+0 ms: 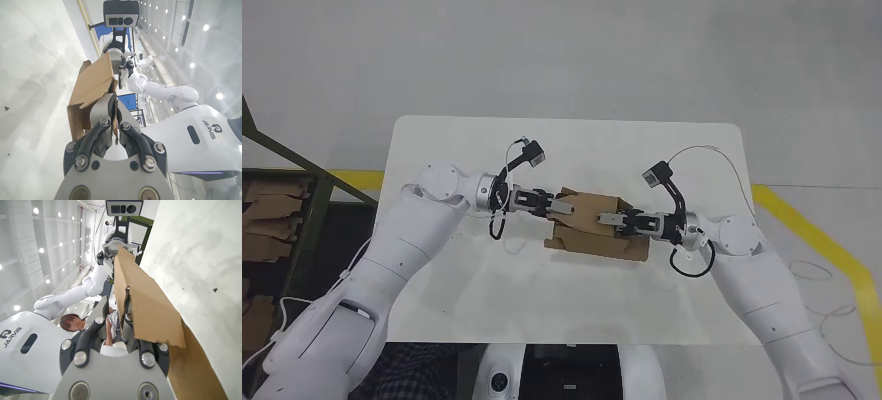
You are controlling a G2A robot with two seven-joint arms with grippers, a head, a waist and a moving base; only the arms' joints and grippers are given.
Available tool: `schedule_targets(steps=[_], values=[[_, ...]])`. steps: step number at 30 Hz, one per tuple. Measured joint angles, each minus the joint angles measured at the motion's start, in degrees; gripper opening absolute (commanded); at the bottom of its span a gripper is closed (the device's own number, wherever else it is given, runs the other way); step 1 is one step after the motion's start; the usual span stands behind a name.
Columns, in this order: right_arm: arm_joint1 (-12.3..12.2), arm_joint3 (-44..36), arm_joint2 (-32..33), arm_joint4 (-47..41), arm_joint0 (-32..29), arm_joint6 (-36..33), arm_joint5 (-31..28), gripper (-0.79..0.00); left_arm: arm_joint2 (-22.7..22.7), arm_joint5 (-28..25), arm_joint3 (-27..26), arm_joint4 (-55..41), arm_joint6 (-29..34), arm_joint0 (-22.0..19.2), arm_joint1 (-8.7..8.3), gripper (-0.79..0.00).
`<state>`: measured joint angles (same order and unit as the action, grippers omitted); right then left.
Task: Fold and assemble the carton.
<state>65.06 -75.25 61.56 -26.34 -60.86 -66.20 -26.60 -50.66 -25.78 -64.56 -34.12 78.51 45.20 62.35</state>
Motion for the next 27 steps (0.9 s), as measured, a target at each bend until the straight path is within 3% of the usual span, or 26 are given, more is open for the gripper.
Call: schedule_targets(steps=[2, 7, 11, 18, 21, 27], values=[[0.00, 0.04, -0.04, 0.00, 0.03, 0.01, -0.01, -0.785, 0.11, 0.00, -0.04, 0.02, 0.00, -0.02, -0.04, -0.785], [-0.01, 0.26, -0.06, -0.03, 0.07, -0.13, -0.08, -0.785, 0.38, 0.09, 0.02, -0.12, 0.09, -0.23, -0.12, -0.785], [-0.04, 0.39, -0.02, 0.19, 0.08, 0.10, 0.03, -0.785, 0.54, 0.20, 0.08, -0.33, 0.20, -0.60, -0.15, -0.514], [-0.08, 0.71, 0.02, 0.84, 0.02, 0.88, 0.40, -0.785, 0.82, 0.33, -0.12, -0.92, 0.33, -0.97, -0.23, -0.366], [-0.07, 0.88, -0.06, 1.27, 0.07, 1.45, 0.66, -0.785, 0.83, 0.40, -0.36, -1.39, 0.40, -0.95, -0.32, -0.348], [0.00, 1.26, -0.28, 2.11, 0.25, 2.59, 1.16, -0.785, 0.57, 0.46, -1.38, -2.24, 0.46, -0.78, -0.62, -0.403]])
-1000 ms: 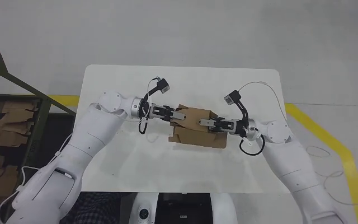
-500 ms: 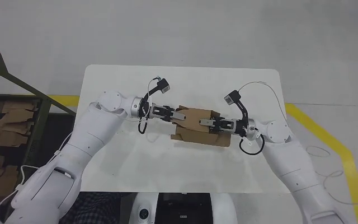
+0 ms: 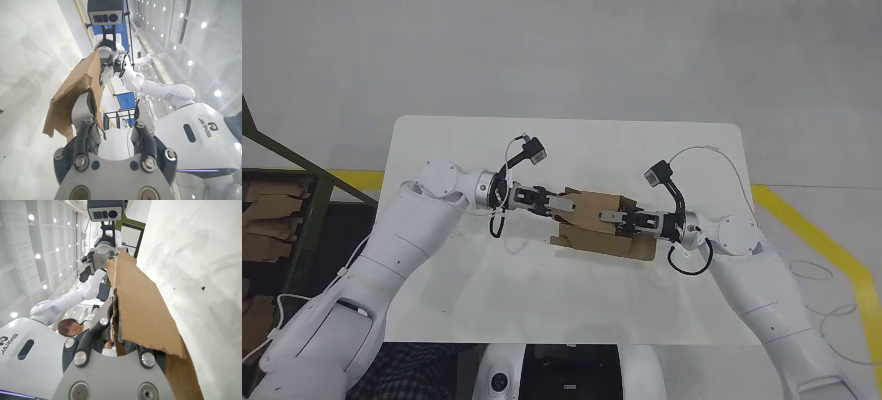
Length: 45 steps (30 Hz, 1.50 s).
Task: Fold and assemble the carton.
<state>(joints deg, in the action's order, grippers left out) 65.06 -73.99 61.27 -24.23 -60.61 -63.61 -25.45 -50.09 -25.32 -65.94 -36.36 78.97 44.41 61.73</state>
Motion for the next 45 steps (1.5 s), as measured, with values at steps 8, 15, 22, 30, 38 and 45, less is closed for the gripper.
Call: schedule_targets(steps=[8, 15, 22, 30, 38, 45], values=[[0.06, 0.22, -0.37, 2.36, 0.00, 1.96, -0.11, -0.785, -0.47, -0.10, -2.31, -0.72, -0.10, 0.17, -0.42, -0.425], [0.05, -0.25, -0.46, 3.48, -0.22, 2.99, -0.27, -0.785, 1.05, -0.48, -2.72, 0.15, -0.49, -0.79, -0.02, -0.431], [-0.05, -1.33, -0.39, 4.55, -0.81, 3.75, -0.35, -0.785, 2.99, -1.25, -1.65, 2.23, -1.24, -2.36, 0.74, -0.443], [-0.25, -2.59, -0.10, 5.14, -1.62, 3.85, -0.52, -0.785, 4.68, -1.98, -0.74, 3.50, -1.99, -3.63, 1.77, -0.456], [-0.42, -2.41, 0.62, 4.54, -1.88, 4.09, -0.45, -0.785, 4.58, -2.80, 0.09, 3.95, -2.80, -3.59, 2.23, -0.456], [-0.66, -2.07, 1.75, 2.10, -2.00, 2.67, -0.65, -0.785, 2.37, -3.57, 1.11, 4.29, -3.59, -2.28, 1.64, -0.456]])
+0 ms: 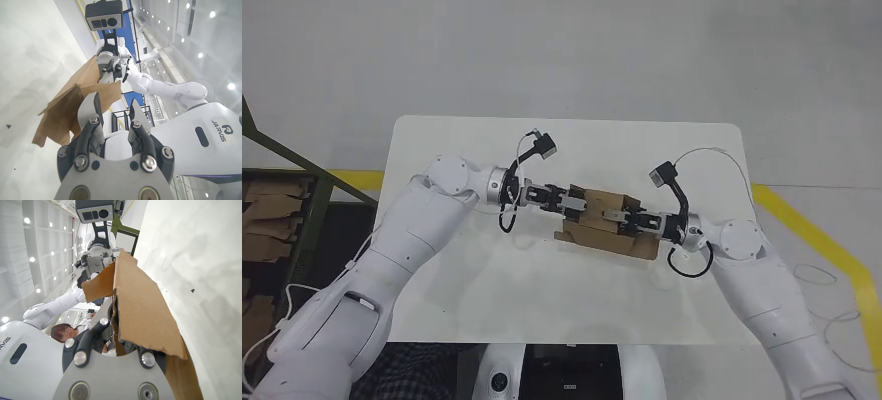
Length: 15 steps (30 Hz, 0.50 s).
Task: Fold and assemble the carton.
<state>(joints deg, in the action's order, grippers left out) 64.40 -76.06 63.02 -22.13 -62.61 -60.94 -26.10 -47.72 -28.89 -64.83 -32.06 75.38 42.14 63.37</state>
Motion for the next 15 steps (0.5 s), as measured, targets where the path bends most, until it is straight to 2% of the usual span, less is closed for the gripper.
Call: schedule_targets(steps=[15], values=[[-0.30, -1.56, 0.33, -1.01, -0.95, -2.11, -0.70, -0.785, -3.29, 0.50, 1.41, 1.30, -1.48, 1.76, -0.66, -0.483]])
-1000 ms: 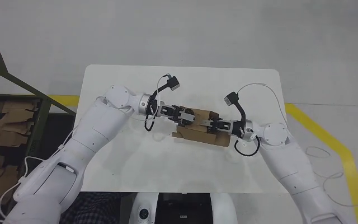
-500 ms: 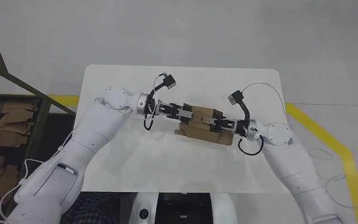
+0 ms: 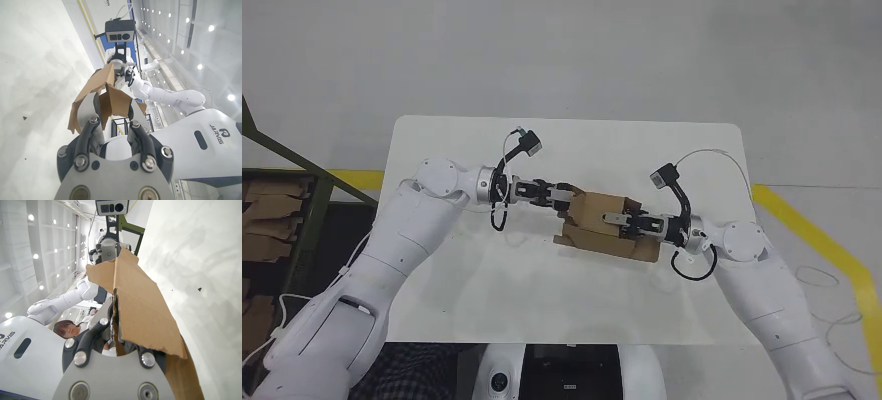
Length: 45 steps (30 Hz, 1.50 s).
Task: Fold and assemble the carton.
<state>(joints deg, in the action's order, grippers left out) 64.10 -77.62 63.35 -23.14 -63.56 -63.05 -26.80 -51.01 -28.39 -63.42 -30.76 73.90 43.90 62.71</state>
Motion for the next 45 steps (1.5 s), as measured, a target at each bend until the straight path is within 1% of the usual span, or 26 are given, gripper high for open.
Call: schedule_targets(steps=[14, 30, 39, 45], values=[[-0.11, -2.69, -1.26, 2.05, -1.00, -0.73, -0.63, -0.785, -0.40, 0.66, -0.44, 1.13, -0.41, 0.04, 0.36, -0.489], [-0.23, -3.31, -2.12, 2.15, -1.25, -1.39, -0.28, -0.785, 1.36, 1.31, 0.07, 1.79, -0.09, -1.54, 1.72, -0.493], [-0.38, -1.56, -0.87, 0.02, -0.75, -0.18, 0.26, -0.785, 0.56, 0.95, 1.76, 2.07, -0.56, -1.56, 1.85, -0.486], [-0.43, 0.16, 0.29, -2.41, -0.29, 0.69, 0.96, -0.785, 0.27, 1.17, 1.01, 2.19, -0.37, -0.46, 1.80, -0.483]])
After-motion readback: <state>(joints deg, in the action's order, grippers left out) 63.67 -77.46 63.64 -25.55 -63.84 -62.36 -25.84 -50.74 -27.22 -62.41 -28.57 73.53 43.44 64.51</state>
